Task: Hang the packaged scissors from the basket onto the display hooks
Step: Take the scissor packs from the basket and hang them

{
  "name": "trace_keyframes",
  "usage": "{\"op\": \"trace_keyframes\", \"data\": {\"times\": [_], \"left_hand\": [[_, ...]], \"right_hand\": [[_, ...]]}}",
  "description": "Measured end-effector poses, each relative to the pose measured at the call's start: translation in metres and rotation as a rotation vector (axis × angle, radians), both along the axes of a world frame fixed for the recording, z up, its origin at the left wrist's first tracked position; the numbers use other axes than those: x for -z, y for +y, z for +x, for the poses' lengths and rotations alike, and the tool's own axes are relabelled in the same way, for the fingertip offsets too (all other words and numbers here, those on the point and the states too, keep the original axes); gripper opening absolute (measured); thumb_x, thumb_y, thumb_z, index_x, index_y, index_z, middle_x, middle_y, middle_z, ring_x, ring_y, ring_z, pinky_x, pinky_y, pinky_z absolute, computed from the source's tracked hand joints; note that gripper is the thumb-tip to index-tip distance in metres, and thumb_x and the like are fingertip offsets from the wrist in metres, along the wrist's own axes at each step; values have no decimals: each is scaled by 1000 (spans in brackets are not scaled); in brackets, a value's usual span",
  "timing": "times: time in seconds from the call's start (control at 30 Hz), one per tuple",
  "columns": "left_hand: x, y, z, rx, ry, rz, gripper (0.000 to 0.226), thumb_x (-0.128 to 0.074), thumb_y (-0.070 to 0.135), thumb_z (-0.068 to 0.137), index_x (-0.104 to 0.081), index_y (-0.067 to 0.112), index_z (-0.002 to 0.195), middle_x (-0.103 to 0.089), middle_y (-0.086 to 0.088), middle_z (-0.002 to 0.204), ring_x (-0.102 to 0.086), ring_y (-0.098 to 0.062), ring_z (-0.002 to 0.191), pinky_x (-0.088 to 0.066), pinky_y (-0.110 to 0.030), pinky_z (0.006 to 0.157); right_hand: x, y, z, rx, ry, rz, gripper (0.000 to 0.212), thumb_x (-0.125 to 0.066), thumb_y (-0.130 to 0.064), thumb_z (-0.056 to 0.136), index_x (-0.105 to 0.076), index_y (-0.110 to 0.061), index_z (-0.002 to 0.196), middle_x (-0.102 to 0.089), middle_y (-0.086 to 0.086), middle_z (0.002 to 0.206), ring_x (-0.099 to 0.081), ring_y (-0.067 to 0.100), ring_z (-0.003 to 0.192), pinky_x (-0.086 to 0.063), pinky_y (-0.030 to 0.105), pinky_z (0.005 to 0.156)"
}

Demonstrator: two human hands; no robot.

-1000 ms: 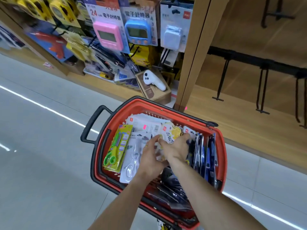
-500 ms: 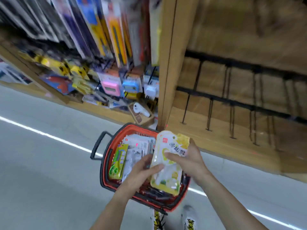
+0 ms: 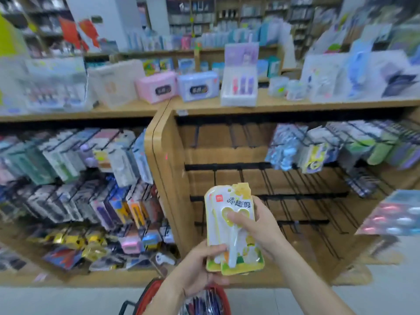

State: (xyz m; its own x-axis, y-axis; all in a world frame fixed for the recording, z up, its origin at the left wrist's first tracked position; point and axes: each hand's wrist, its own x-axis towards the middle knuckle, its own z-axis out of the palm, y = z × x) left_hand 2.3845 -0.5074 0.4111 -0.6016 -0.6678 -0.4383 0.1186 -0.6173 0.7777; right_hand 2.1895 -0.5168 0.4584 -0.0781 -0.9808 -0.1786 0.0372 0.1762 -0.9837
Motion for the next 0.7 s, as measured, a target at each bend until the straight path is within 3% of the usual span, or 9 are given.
{"op": "trace_keyframes", "data": {"times": [0.1, 0.17, 0.33, 0.5, 0.63, 0.7], "left_hand": [[-24, -2, -37, -101, -37, -96, 72, -84, 21, 73, -58, 17, 140, -75, -16, 125, -77, -33, 95, -64, -40, 57], [-32, -2, -62, -116, -49, -134, 69, -82, 20, 75, -58, 19, 140, -76, -15, 122, -78, -31, 93, -63, -37, 56], [-31, -1, -108, -157, -64, -97, 62, -85, 23, 84, -60, 20, 140, -76, -15, 125, -76, -35, 104, -66, -41, 66], [-31, -10, -131, -284, -58, -77, 55, -76, 22, 85, -61, 21, 138, -76, -13, 126, -75, -39, 110, -66, -43, 70], [-30, -22, -131, -361, -112, -85, 57, -79, 24, 84, -60, 21, 138, -76, -11, 126, -74, -40, 111, -65, -50, 83], [-25, -26, -127, -395, -125, -64, 58, -80, 23, 83, -60, 18, 138, -76, -13, 125, -75, -41, 110, -67, -48, 77]], "right_hand": [[-22, 12, -22, 166, 42, -127, 52, -95, -44, 64, -74, -30, 109, -78, -8, 99, -74, 7, 90, -60, 27, 74], [-23, 18, -40, 271, 9, -160, 54, -96, -39, 61, -74, -26, 108, -77, -7, 91, -72, 6, 82, -56, 20, 66], [-12, 21, -87, 285, -71, -134, 45, -92, -22, 76, -67, -14, 113, -81, -2, 99, -77, 11, 88, -58, 24, 68], [-4, -5, -121, 252, -73, -107, 51, -91, -28, 76, -62, -16, 116, -81, 2, 100, -78, 20, 93, -60, 48, 87], [-2, -43, -134, 277, -74, -122, 50, -91, -29, 77, -61, -18, 115, -80, 0, 103, -77, 14, 92, -61, 39, 81], [0, -66, -137, 291, -79, -128, 49, -91, -27, 78, -60, -17, 114, -78, 3, 105, -77, 15, 92, -61, 36, 77]]}}
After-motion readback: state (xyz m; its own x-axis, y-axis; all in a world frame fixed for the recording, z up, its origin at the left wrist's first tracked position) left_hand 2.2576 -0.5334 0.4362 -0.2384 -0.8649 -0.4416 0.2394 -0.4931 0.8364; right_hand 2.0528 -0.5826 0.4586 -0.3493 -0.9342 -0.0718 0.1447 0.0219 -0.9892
